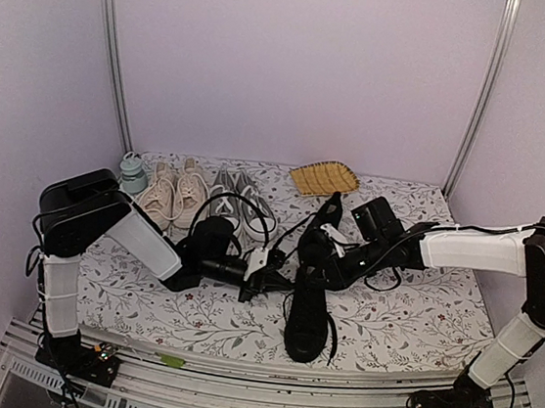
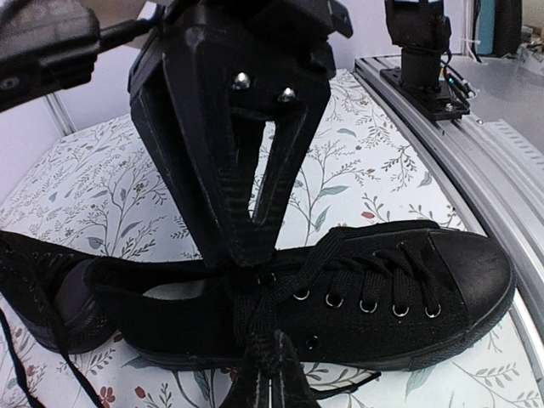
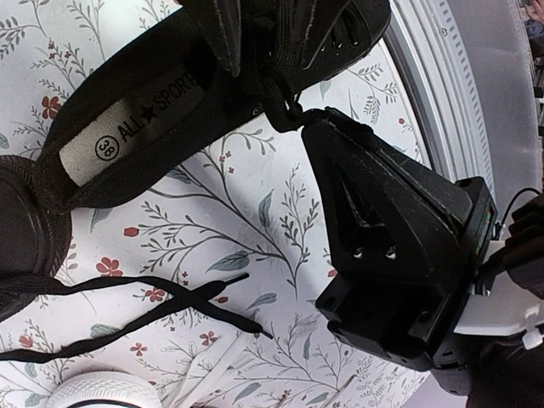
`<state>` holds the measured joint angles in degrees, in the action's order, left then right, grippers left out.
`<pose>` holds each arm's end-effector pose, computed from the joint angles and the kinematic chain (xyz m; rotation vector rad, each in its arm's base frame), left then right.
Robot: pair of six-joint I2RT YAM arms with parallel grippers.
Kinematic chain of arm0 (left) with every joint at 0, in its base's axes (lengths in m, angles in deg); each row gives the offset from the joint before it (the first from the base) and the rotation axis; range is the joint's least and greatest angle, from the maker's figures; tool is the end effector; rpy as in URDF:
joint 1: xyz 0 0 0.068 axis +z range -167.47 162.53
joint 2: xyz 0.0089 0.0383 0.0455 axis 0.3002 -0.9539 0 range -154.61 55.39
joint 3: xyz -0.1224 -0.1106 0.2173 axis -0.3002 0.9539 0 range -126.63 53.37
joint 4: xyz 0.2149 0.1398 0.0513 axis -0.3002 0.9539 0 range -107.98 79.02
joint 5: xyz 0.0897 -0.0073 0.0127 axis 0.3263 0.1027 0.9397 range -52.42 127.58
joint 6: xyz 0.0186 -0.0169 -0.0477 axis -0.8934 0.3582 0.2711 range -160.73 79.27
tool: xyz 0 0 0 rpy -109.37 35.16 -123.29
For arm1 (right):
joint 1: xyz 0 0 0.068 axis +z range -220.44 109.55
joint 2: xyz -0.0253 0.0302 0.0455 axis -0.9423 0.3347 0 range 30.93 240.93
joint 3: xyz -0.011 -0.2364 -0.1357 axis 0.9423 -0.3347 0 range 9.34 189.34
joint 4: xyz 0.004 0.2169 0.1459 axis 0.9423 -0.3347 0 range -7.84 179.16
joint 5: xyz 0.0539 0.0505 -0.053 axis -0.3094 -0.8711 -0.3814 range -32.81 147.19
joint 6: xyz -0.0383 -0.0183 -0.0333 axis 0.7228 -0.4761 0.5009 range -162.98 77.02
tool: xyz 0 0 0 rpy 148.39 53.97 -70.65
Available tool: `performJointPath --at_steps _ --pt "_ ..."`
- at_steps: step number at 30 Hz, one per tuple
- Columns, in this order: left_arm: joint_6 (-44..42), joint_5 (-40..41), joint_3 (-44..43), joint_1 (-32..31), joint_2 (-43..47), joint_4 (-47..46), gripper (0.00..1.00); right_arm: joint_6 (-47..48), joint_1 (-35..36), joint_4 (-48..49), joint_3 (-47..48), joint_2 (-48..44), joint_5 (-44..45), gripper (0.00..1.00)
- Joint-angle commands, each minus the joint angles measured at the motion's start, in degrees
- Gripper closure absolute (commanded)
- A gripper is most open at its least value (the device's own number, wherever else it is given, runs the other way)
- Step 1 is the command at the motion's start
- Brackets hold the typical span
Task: Tie the shoes
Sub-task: Cross the half-tied shoelace with the shoe, then pass from the left arm to the right
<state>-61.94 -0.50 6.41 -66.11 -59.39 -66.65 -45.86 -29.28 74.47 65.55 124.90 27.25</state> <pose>0.2314 -0.2960 0.1155 1.4610 1.2830 -0.9516 0.2385 0.2324 0.1910 -1.0599 2.3437 0.9613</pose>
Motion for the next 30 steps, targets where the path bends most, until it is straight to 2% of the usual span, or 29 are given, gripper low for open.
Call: performJointPath --at_steps 1,7,9,16,22,28,30 --pt "-0.17 0.38 0.79 -0.51 1.50 -1.62 1.00 1.12 -0.25 1.43 1.35 1.10 0.70 0.80" --pt "-0.20 0.56 0.96 -0.54 1.54 -1.87 1.00 1.30 -0.27 1.18 0.06 0.54 1.31 0.80" --pt "-0.19 0.56 0.99 -0.52 1.50 -1.87 1.00 1.29 -0.28 0.81 0.23 1.12 1.85 0.84" --pt "-0.38 0.56 1.51 -0.50 1.51 -2.77 1.00 1.29 -0.29 0.44 0.46 1.47 2.02 0.88" --pt "-0.38 0.56 1.61 -0.49 1.56 -3.06 1.00 1.52 -0.26 -0.75 0.70 1.29 1.65 0.98" --pt "-0.50 0.76 1.69 -0.54 3.07 -3.14 1.00 1.52 -0.29 -0.90 0.66 -0.45 0.81 1.00" --pt "-0.87 1.38 2.26 -0.49 4.01 -3.94 0.94 1.34 -0.25 -0.80 0.90 -1.42 0.30 1.00"
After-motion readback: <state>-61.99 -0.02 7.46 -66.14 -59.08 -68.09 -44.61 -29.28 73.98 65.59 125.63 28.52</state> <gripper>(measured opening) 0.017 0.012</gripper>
